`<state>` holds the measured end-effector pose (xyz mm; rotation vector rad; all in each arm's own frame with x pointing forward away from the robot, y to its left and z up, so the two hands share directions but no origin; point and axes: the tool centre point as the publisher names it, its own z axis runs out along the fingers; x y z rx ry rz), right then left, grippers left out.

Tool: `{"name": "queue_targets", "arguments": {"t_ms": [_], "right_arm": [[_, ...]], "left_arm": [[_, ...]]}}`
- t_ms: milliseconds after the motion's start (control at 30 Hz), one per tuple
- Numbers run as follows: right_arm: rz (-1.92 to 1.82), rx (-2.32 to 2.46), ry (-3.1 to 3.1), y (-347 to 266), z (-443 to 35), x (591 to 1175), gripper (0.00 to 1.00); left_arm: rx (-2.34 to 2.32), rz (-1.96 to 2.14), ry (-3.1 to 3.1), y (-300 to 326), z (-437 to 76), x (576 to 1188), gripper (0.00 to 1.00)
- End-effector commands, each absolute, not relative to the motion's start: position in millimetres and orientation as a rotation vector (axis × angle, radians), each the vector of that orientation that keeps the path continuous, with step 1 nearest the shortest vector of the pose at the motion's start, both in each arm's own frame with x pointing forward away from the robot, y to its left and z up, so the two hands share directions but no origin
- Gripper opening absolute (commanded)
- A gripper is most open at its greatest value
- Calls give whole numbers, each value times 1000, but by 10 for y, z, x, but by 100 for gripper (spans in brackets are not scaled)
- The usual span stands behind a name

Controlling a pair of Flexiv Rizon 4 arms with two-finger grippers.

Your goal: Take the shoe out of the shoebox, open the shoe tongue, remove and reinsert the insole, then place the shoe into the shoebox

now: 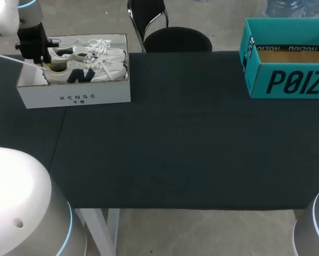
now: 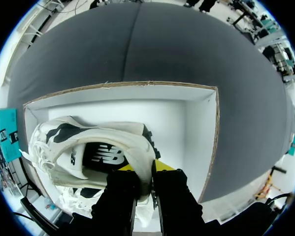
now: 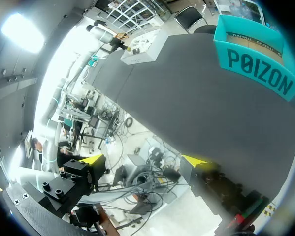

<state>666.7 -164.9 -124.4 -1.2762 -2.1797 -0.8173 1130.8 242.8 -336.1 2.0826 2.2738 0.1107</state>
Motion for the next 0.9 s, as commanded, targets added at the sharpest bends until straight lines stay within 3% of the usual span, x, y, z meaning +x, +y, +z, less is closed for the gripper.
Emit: {"name": "queue_targets", "arguments": {"t_ms": [33,533,900], "right_arm": [[-815,-1277,-2181,-1648,-1251,6666,100],[-815,-1277,-2181,-1648,-1251,6666,100],[-815,-1277,-2181,-1648,-1251,6666,100]], "left_arm": [[2054,132,2268,2441,-3106,11239,0],[1990,209,2243,2354,-2070,11236,0],[2033,264,2188,1866,-1647,10641,0]]}}
